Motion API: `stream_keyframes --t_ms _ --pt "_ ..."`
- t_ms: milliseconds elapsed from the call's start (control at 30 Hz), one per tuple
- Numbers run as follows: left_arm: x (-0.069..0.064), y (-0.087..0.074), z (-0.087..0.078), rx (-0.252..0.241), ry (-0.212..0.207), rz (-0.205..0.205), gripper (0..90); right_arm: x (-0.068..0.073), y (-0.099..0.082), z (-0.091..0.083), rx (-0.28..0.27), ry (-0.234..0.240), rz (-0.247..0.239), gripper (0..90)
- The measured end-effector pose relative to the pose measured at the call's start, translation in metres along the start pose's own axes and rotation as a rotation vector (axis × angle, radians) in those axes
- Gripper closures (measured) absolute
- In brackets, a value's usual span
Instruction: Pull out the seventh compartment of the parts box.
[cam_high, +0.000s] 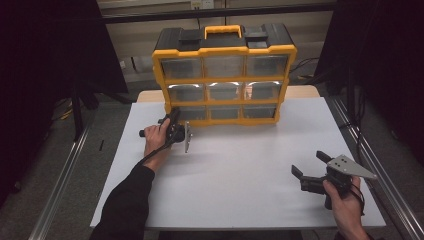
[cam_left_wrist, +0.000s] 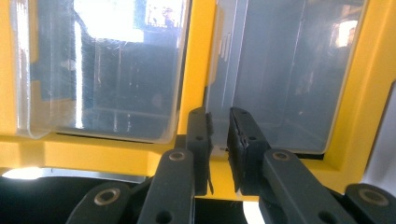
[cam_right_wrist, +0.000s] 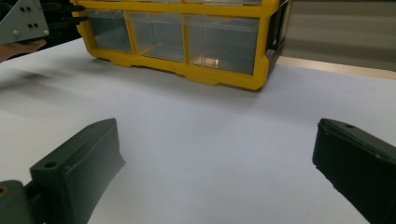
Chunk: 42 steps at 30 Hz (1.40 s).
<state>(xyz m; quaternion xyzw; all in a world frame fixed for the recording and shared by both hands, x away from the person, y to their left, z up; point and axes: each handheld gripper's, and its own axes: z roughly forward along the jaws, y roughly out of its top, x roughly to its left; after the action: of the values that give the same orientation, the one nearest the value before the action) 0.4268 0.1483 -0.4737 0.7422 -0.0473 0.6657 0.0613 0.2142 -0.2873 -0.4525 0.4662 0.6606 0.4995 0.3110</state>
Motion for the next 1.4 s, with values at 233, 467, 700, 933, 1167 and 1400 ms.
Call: stream_keyframes --t_ms 233,467,700,933,1167,1400 --pt "-0.006 -0.001 0.0 -0.063 0.005 -0.086 79.5 0.0 0.0 0.0 0.001 -0.001 0.001 0.8" --pt "-0.008 -0.002 -0.003 -0.085 0.018 -0.104 79.3 0.0 0.0 0.0 0.0 0.0 -0.002 0.8" --pt "-0.007 -0.003 -0.008 -0.086 0.003 -0.082 79.2 0.0 0.0 0.0 0.0 -0.001 -0.002 0.8" --pt "-0.006 -0.002 -0.011 -0.089 0.02 -0.07 78.8 0.0 0.0 0.0 0.0 0.001 -0.001 0.8" --pt "-0.008 -0.001 -0.012 -0.113 0.024 -0.098 78.2 0.0 0.0 0.0 0.0 0.001 -0.002 0.8" --pt "-0.008 -0.001 -0.016 -0.088 0.02 -0.091 77.8 0.0 0.0 0.0 -0.001 0.0 -0.002 0.8"
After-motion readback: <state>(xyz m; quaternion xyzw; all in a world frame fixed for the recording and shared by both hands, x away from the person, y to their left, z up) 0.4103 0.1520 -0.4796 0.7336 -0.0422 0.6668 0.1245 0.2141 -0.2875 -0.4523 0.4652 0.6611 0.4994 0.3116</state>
